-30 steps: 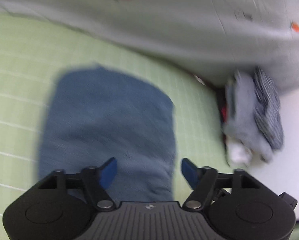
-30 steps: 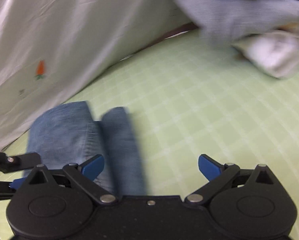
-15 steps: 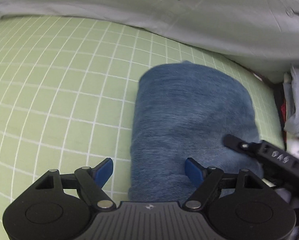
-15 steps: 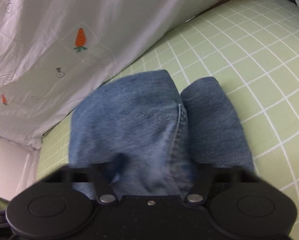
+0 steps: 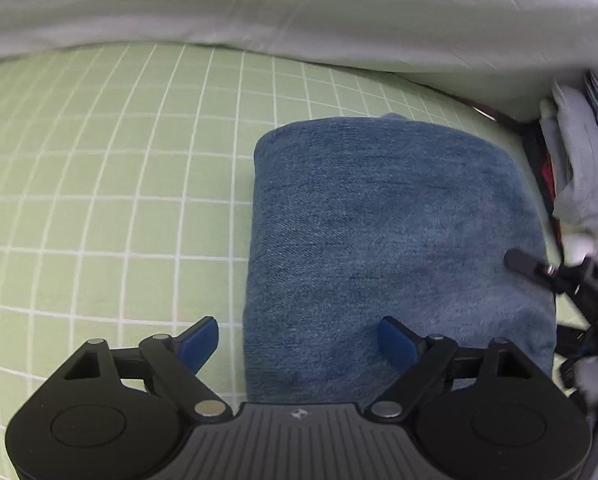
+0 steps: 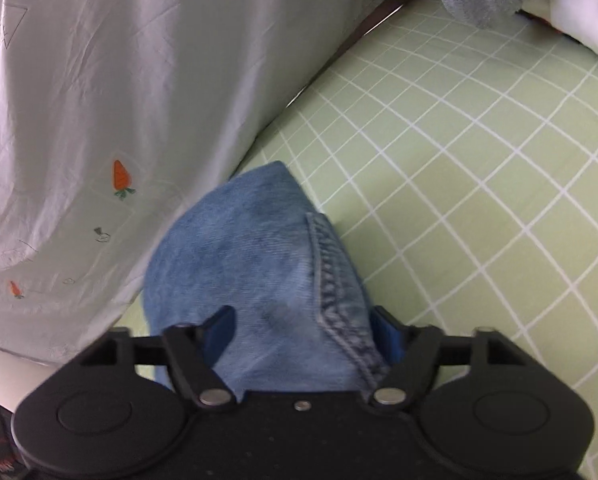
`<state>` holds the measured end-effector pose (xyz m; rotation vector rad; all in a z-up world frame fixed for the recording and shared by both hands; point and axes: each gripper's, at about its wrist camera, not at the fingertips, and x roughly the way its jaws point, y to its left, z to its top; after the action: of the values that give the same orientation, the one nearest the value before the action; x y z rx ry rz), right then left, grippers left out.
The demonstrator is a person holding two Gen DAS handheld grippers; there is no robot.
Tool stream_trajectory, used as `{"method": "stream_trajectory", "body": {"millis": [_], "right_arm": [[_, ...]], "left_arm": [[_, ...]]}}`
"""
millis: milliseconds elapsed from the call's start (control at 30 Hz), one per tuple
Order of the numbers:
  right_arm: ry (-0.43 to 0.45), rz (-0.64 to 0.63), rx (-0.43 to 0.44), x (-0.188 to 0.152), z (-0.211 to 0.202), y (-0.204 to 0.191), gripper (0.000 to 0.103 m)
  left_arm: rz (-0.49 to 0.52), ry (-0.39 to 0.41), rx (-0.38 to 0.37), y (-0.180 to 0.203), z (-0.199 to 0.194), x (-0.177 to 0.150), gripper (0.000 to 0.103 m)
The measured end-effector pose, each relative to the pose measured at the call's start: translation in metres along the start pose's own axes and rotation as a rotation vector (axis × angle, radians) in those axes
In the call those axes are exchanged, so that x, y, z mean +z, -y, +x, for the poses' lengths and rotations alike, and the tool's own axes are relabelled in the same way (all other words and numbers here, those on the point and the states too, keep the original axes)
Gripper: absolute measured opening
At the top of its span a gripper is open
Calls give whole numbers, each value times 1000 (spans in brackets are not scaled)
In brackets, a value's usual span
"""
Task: Fold clothes
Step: 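Grasp the folded jeans bundle with the left gripper while the right gripper grasps it, then lift the folded jeans with both grippers and carry them onto the clothes stack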
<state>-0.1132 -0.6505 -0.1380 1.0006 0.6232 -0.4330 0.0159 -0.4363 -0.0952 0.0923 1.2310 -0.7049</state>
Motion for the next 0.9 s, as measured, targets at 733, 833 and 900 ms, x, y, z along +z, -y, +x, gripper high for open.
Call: {"method": "stream_trajectory", "body": {"millis": [733, 833, 900], "right_arm": [[42, 69, 110, -80, -65, 11, 40], [84, 87, 83, -104, -90, 21, 40], [111, 101, 65, -120, -107, 28, 40]], "left_arm": [[262, -64, -77, 60, -39, -35, 46], [283, -103, -82, 73, -45, -59, 45], [317, -123, -79, 85, -47, -76, 45]]}}
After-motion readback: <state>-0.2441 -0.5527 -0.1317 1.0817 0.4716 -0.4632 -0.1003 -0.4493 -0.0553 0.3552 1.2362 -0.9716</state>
